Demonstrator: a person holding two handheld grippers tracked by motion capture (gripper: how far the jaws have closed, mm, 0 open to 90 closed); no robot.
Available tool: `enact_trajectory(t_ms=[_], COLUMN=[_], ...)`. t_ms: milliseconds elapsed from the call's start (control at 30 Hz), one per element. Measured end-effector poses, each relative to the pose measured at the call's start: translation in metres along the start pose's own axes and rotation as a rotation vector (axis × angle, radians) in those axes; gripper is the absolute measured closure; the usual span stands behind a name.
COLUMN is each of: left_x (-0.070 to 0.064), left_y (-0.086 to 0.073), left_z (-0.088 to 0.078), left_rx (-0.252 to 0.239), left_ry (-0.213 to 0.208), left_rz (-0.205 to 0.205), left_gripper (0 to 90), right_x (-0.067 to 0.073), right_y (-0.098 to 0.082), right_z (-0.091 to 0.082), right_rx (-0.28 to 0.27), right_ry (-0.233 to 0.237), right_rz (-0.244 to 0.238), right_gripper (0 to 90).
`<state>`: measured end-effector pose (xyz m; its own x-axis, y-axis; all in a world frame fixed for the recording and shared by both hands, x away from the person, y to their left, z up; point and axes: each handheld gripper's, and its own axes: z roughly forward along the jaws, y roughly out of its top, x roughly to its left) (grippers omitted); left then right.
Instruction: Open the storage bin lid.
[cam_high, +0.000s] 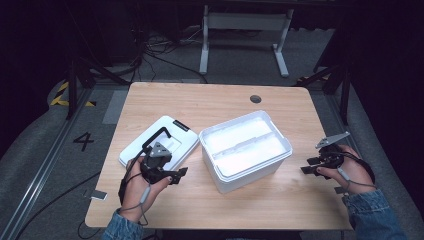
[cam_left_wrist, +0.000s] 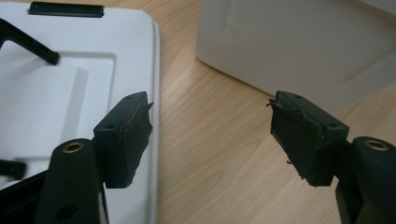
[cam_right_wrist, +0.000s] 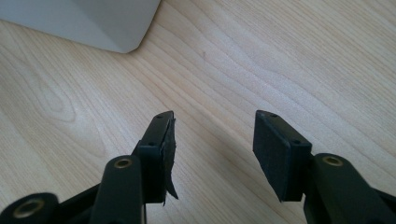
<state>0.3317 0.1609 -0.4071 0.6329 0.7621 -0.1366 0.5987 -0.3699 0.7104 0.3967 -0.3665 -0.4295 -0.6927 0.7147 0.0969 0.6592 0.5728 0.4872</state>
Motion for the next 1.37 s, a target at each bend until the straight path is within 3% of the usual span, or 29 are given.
enact_trajectory(t_ms=[100,233,300,400,667,767,867,933,1133,1200,1233,1367], left_x=[-0.006,-0.014,-0.018,-0.021,-0.025,-0.026,-0.026,-0.028,-0.03,-0.029,-0.03,-0.032], left_y=[-0.005,-0.01,-0.015,-0.021,-0.027,-0.029,-0.029,-0.03,-0.029,-0.029,-0.029,-0.028], left_z=[0.009,0.018,0.02,0.026,0.039,0.044,0.05,0.052,0.059,0.062,0.063,0.068], left_rx=[-0.031,-0.043,-0.085,-0.087,0.003,0.033,0.063,0.089,0.119,0.133,0.142,0.161], left_ry=[-0.002,-0.003,0.006,-0.007,0.037,0.029,0.029,0.009,0.004,-0.007,-0.01,-0.026], left_rz=[-0.02,-0.013,-0.021,-0.031,0.055,0.068,0.105,0.086,0.124,0.162,0.149,0.169], left_gripper=[29.1,27.8,29.2,30.7,28.4,26.7,24.5,21.9,19.8,19.1,19.2,19.4], right_x=[-0.001,-0.001,-0.001,0.0,0.002,0.002,0.001,0.001,0.002,0.002,0.002,0.001], right_y=[0.0,0.0,0.0,0.0,0.001,-0.001,-0.002,-0.002,-0.004,-0.005,-0.006,-0.009], right_z=[0.0,0.001,0.001,0.0,0.005,0.006,0.007,0.007,0.008,0.008,0.008,0.008], right_rx=[-0.002,0.0,0.0,0.001,0.015,0.017,0.02,0.02,0.025,0.027,0.026,0.027], right_ry=[0.001,0.002,0.002,0.0,0.003,0.002,0.003,0.005,0.008,0.003,0.002,0.0], right_rz=[-0.003,-0.001,-0.002,-0.006,-0.012,-0.012,-0.012,-0.01,-0.006,-0.003,-0.004,0.006], right_gripper=[49.9,49.9,49.9,49.8,49.5,49.2,49.1,49.0,48.9,48.9,48.9,48.7])
